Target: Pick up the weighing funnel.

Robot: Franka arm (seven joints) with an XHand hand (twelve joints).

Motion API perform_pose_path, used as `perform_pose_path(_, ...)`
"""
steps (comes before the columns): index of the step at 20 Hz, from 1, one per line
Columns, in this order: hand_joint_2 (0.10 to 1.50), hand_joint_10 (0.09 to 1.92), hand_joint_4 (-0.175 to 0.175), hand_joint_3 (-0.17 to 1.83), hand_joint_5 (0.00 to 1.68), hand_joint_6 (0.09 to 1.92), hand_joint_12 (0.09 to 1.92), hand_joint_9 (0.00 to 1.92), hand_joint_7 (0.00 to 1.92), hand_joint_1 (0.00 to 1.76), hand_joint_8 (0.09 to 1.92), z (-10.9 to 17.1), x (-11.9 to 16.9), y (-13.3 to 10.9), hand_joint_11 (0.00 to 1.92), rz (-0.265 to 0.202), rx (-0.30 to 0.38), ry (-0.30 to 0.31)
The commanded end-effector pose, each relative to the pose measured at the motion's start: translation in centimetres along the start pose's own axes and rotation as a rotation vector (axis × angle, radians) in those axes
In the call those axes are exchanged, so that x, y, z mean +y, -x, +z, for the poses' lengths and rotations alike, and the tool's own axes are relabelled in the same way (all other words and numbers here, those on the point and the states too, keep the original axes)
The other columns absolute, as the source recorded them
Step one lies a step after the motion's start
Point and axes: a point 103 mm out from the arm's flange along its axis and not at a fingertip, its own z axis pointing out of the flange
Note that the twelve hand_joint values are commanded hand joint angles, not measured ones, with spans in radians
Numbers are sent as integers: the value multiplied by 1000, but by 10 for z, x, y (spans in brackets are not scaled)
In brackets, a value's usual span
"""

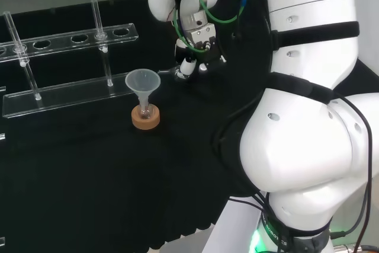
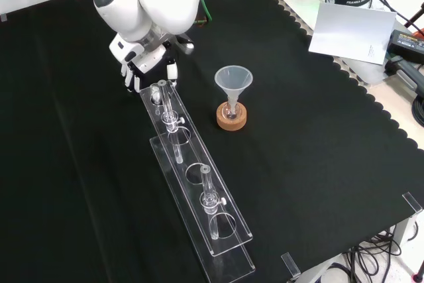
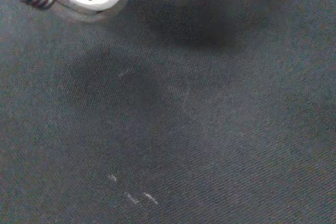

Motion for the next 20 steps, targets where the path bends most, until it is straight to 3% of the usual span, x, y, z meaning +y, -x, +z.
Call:
perform_pose_path(1, 680, 391, 175, 724, 1148, 924, 1126, 944, 632, 1086, 627, -21, -17, 13, 759, 16, 21, 35)
perform_pose_path(12, 672, 361, 175, 733, 1155, 917, 1054, 975, 633, 1090, 646, -59, -74, 26, 830, 85, -47, 48)
perform_pose_path(20, 672, 344, 175, 727, 1163, 901, 1030, 985, 632, 1093, 650, -89, -123, 10, 847, 133, -102, 76)
